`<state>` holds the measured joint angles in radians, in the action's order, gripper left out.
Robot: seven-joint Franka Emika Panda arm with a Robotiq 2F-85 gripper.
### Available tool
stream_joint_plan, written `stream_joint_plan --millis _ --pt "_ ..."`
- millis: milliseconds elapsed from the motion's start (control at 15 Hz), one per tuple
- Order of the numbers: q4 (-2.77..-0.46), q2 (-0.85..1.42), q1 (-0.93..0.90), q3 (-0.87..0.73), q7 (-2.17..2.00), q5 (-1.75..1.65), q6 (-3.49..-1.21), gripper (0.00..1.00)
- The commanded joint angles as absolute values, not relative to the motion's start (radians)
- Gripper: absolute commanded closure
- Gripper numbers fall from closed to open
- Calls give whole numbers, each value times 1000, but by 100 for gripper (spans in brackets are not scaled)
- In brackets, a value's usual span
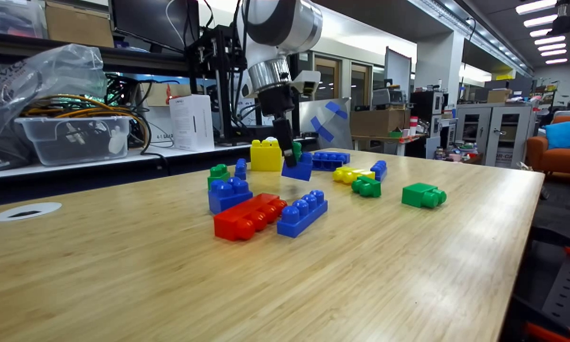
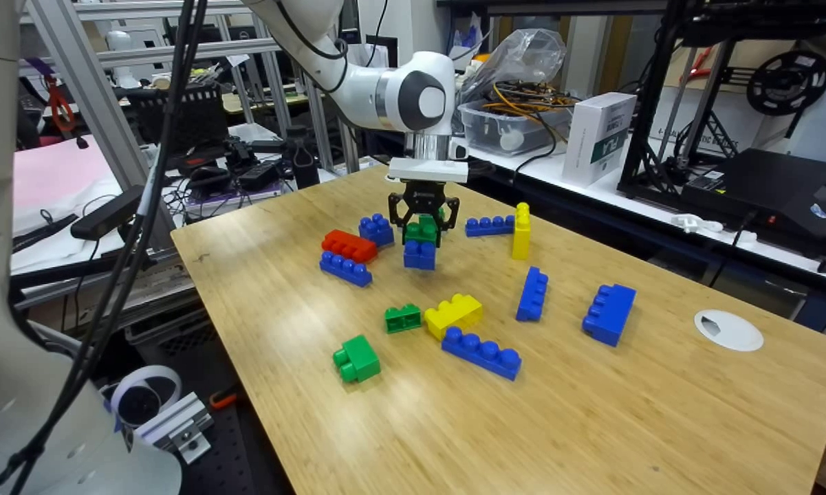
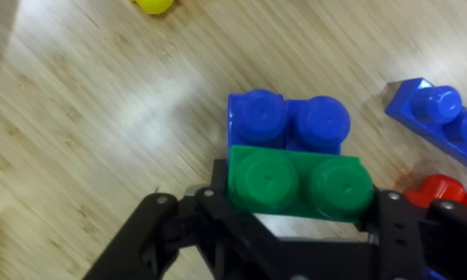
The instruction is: Turn the blue legos with the green legos on the top anti clockwise then put the green legos on top of the same legos
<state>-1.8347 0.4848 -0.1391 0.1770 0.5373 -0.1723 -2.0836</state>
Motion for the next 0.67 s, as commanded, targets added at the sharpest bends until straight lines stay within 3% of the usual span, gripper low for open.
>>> stream_joint_plan --millis 0,600 --pt "-1890 459 -122 191 689 -247 -2106 55" --pt "-1986 463 -137 181 913 -407 -2209 55"
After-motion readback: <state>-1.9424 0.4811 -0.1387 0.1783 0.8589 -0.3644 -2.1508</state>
